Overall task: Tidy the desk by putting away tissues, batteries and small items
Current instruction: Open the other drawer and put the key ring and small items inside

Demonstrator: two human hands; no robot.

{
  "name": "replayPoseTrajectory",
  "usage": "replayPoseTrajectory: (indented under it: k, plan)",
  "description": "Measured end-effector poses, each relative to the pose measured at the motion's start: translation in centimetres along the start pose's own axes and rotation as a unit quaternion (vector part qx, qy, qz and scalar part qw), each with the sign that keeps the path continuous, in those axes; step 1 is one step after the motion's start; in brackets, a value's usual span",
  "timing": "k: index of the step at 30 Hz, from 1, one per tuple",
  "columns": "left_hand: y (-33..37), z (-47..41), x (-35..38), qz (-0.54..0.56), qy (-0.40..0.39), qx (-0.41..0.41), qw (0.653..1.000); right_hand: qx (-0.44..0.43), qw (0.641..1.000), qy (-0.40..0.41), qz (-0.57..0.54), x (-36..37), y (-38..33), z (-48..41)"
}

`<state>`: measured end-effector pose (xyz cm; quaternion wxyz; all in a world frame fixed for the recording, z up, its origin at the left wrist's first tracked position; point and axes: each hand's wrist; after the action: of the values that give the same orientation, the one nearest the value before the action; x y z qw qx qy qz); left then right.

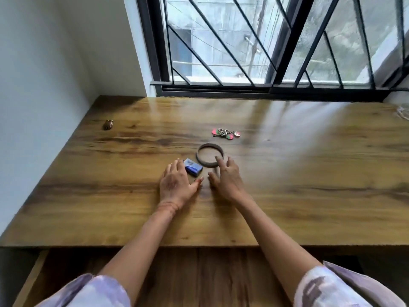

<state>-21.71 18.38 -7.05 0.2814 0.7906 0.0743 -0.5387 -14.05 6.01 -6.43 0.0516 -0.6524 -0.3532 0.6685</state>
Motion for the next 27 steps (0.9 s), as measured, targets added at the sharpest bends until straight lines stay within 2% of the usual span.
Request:
replayPoseTrajectory:
  k: [3, 6, 9, 16, 21, 23, 27]
  plan:
    - [-0.6, -1.4, 2.0, 0.023, 0.033, -0.025, 0.999, 0.000, 0.999, 0.037, 0.007, 1.8, 1.0, -1.7]
    - [-0.7, -1.4, 3.1, 0.045, 0.092, -0.027, 0.994, -0.019, 0.993, 0.105, -0.048, 2.8, 1.9, -1.9]
    - [-0.7, -0.8, 3.3, 0.095, 0.099, -0.031, 0.990, -0.030, 0.984, 0.150, -0.094, 2.8, 2.6, -1.3]
    - [0.3, 3.5, 1.8, 0.224, 0.108, -0.091, 0.964, -0.018, 0.973, 0.160, -0.164, 1.0, 3.2, 3.0]
    - [2.2, 10.4, 0.1, 0.252, 0.113, -0.098, 0.956, -0.004, 0.968, 0.134, -0.210, -1.5, 4.7, 10.5]
    - [3.0, 14.2, -0.5, 0.257, 0.121, -0.072, 0.956, 0.012, 0.965, 0.122, -0.233, -2.4, 5.6, 14.2]
    - [3.3, 22.3, 0.2, 0.170, 0.110, 0.072, 0.977, 0.018, 0.966, 0.096, -0.240, -4.4, 7.5, 22.1]
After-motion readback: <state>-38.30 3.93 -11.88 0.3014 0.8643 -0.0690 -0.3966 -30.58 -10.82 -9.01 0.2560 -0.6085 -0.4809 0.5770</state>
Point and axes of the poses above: each hand's wrist, its own z-axis away from the middle knuckle, its own x-axis out of the palm, y = z × x, and after that the axes turned 7 degrees about y, right-handed
